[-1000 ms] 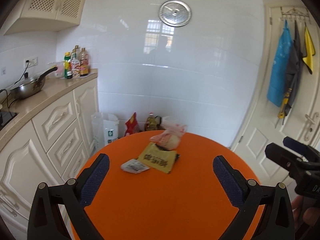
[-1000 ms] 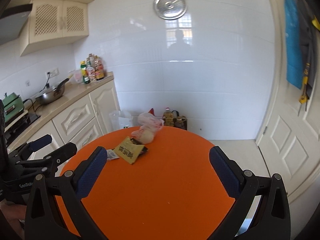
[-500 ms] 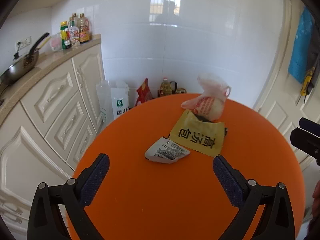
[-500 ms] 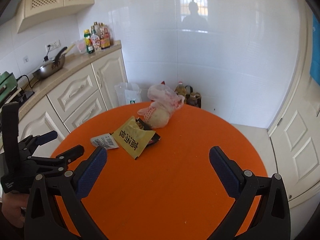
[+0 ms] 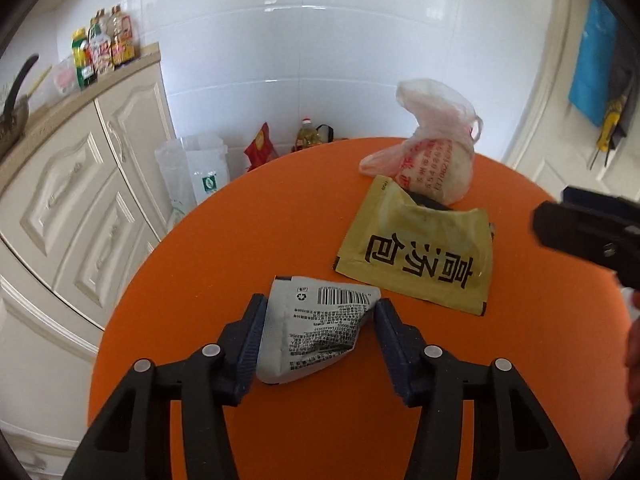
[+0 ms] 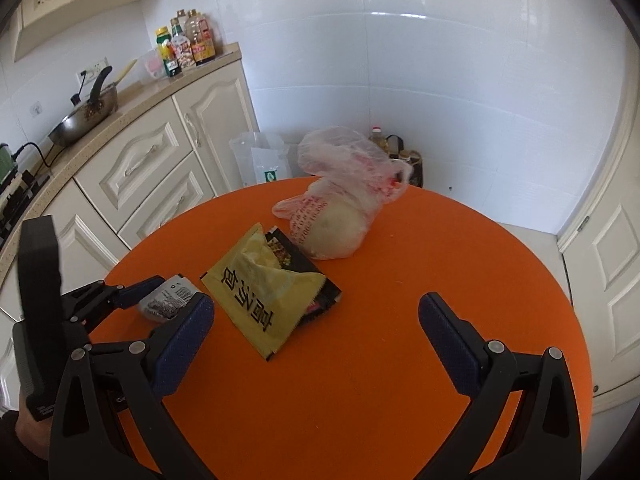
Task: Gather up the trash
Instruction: 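Grasp the white barcode wrapper with the left tool while the right tool grasps the yellow packet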
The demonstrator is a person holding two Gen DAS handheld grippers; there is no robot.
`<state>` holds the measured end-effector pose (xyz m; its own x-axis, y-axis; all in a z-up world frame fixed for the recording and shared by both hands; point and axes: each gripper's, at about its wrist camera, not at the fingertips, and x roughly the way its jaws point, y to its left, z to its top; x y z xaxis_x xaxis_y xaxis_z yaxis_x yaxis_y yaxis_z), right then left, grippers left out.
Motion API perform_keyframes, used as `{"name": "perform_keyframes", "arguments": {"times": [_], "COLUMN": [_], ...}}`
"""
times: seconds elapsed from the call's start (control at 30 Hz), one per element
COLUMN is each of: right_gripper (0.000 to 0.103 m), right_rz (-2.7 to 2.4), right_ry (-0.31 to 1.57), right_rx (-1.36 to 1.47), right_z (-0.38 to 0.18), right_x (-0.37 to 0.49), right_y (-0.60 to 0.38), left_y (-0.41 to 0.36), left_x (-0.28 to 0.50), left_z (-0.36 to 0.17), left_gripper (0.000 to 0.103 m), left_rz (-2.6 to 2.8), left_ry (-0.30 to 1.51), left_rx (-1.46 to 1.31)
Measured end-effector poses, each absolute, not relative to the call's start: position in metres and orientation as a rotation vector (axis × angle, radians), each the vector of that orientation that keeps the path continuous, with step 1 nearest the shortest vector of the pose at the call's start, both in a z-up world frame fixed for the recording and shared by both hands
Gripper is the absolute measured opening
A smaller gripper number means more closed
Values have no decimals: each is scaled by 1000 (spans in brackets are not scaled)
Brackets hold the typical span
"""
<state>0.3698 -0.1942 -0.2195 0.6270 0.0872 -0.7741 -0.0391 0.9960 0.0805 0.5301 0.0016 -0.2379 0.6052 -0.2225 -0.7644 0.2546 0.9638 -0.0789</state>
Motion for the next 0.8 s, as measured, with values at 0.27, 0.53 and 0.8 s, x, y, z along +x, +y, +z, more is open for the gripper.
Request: {"name": "perform_keyframes", "arguments": {"times": [0.27,0.53,0.8], "right_gripper": [102,89,63], "right_rz": [181,237,249], "right_ry": [936,1016,1014], "right_rx": [-60,-155,-147], "right_z": [-247,-282,-267], "right_x": [404,419,408], "right_y": [-153,-136,-135], "left_y": [0,9,15], "left_x": [558,563,561], "left_z": [-242,-243,-250], "left_gripper": [39,39,39], "left_rz": [-227,-176,-176], "left_ry": [876,869,870], "left_rx": [-46,-103,-116]}}
